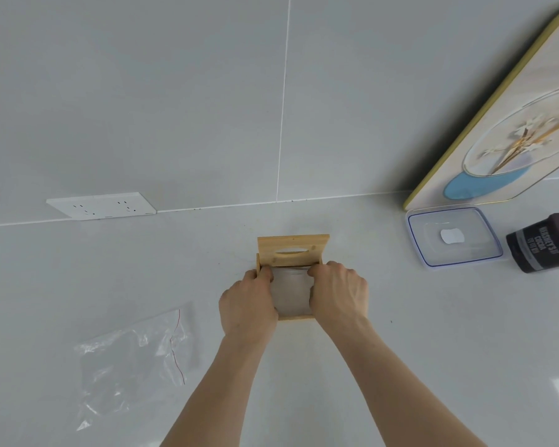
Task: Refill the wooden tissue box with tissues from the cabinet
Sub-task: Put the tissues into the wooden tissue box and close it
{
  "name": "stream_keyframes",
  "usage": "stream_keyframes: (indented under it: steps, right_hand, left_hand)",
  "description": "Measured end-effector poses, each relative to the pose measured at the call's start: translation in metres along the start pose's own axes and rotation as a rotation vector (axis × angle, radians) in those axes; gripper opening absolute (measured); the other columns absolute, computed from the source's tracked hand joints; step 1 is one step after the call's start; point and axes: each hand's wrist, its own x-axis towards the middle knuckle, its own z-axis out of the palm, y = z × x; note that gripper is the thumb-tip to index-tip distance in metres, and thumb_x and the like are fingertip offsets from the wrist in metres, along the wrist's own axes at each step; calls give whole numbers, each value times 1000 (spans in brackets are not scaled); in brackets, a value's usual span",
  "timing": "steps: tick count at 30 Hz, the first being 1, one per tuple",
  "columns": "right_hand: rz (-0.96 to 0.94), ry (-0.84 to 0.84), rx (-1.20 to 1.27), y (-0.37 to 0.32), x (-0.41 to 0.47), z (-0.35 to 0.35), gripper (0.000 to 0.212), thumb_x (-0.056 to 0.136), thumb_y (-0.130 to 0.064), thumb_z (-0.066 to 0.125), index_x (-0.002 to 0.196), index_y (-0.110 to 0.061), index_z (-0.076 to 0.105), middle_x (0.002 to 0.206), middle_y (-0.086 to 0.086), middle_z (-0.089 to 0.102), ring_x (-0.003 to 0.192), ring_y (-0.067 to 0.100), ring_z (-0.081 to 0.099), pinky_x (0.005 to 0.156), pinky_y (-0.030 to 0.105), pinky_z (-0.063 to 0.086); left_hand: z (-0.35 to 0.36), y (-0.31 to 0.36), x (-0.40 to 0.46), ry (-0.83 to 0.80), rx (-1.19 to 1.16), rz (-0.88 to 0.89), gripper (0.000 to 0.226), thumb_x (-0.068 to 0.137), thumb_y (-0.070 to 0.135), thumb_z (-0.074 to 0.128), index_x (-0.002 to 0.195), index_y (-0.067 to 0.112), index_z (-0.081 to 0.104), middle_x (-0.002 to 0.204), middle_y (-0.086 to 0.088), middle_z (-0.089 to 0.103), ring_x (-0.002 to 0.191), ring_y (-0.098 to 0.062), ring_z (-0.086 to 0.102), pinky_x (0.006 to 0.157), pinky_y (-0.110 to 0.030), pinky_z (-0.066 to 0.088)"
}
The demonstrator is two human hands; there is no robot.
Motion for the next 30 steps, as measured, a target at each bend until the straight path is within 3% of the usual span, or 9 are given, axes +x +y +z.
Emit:
stream_keyframes:
  steps: [6, 11, 16, 19, 23, 27, 30]
  right_hand:
    - [-57, -43, -23, -4, 2, -3, 30, 86, 1, 60, 104, -21, 68, 103, 1, 69, 98, 25, 68, 68, 31, 39]
    - [-35, -47, -3, -6, 2, 1, 28, 85, 3, 59, 97, -21, 69, 82, -1, 53, 76, 25, 53, 65, 31, 39]
    - [-67, -44, -5, -1, 0, 1, 14, 91, -9, 58, 88, -23, 60, 85, -1, 50, 74, 24, 47, 64, 31, 38]
    - [-85, -50, -15, 2, -2, 3, 18, 89, -5, 59, 88, -23, 60, 84, -2, 50, 73, 23, 48, 62, 31, 37]
    - [-82, -60, -9, 1, -1, 4, 25, 85, 1, 57, 92, -22, 66, 83, -2, 52, 73, 24, 49, 63, 31, 38]
    - [-92, -23, -22, 5, -2, 6, 16, 92, -15, 58, 102, -22, 69, 89, -1, 50, 76, 25, 50, 64, 31, 37]
    - [-90, 156, 51, 6, -9, 6, 19, 96, -32, 57, 104, -22, 72, 103, 2, 61, 91, 27, 60, 64, 32, 37]
  left_hand:
    - [-3, 1, 5, -47, 98, -8, 43, 84, 11, 62, 123, 28, 58, 106, 3, 67, 97, -26, 67, 68, -33, 38]
    - [-3, 1, 8, -34, 105, -7, 43, 84, 10, 64, 122, 29, 61, 109, 3, 69, 100, -26, 67, 68, -32, 38]
    - [-4, 1, 3, -3, 125, 14, 38, 86, 12, 63, 121, 27, 59, 104, 2, 66, 93, -25, 66, 67, -32, 37]
    - [-2, 1, 0, 7, 144, 5, 34, 87, 12, 62, 118, 25, 60, 102, 1, 66, 83, -23, 58, 66, -32, 37]
    - [-1, 1, 4, -17, 155, -7, 39, 86, 10, 63, 120, 28, 62, 107, 3, 68, 95, -25, 66, 68, -31, 38]
    - [-1, 0, 2, -25, 113, 12, 35, 89, 16, 61, 123, 26, 60, 109, 1, 67, 97, -26, 66, 69, -32, 39]
    - [-5, -3, -7, 7, 6, 69, 32, 96, 33, 56, 127, 28, 59, 118, 1, 64, 103, -25, 64, 75, -33, 44]
